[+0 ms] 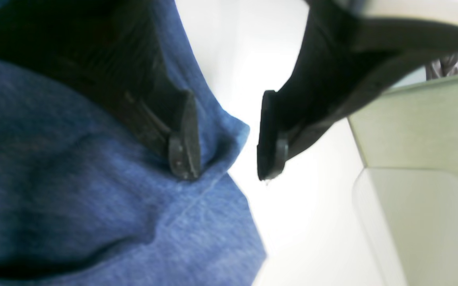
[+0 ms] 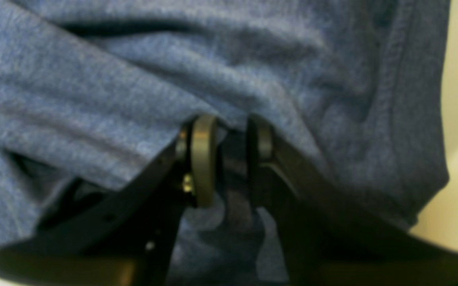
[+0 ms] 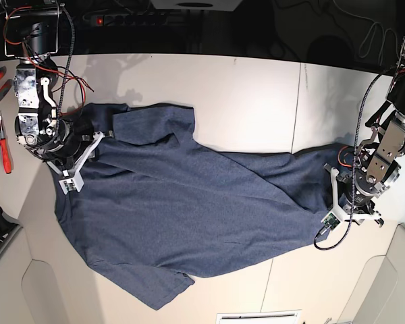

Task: Layout the t-shirt on the table in an organized manner, then fold the t-shirt properly
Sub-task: 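Drag the held shirt corner with the left gripper toward the collar side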

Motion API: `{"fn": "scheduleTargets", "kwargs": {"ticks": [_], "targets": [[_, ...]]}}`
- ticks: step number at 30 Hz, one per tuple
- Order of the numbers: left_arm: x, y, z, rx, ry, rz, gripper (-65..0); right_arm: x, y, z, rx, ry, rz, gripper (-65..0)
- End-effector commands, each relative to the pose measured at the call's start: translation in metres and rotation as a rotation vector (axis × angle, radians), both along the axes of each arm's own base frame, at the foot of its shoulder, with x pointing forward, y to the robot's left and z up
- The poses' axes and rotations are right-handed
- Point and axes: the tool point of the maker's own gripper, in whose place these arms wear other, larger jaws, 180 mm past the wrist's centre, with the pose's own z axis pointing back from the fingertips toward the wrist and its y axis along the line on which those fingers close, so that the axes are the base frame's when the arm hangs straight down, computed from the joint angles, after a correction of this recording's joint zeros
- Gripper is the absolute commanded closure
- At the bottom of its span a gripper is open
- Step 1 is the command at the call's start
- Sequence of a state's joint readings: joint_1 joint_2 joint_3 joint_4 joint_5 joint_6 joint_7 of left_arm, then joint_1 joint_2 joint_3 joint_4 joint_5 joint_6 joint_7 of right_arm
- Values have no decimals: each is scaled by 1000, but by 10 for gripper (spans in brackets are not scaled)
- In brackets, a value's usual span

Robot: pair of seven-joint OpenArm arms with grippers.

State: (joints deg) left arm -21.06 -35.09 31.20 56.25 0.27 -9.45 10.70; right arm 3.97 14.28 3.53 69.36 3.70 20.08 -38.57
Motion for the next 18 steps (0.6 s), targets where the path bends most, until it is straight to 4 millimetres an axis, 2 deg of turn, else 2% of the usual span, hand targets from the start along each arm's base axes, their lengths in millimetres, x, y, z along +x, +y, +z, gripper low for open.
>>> {"fn": "scheduleTargets", "kwargs": {"ticks": [1,6,10,11,12,15,18], "targets": [[15,8,19,1,-42,-1,-271,-23,-19,-11,-83,110,-10,-143],[16,10,11,-101,46,-22,-271,-22,-19,-11,-82,105,-10,-143],[17,16,9,-125,53,-16,-270,-21,-19,-11,-81,103,-10,-143],[16,16,8,-128,53,-17,-254,-21,-19,-10,-81,101,-10,-143],[16,16,8,-129,55,-17,-207,-20,-19,-10,-80,97,-9,-143],[16,8,9,-155,55,-53,-6,-19,-18,-10,-74,89,-10,-143],[19,4,15,-158,36,-70,0,-19,-18,-10,-75,89,-10,-143]]}}
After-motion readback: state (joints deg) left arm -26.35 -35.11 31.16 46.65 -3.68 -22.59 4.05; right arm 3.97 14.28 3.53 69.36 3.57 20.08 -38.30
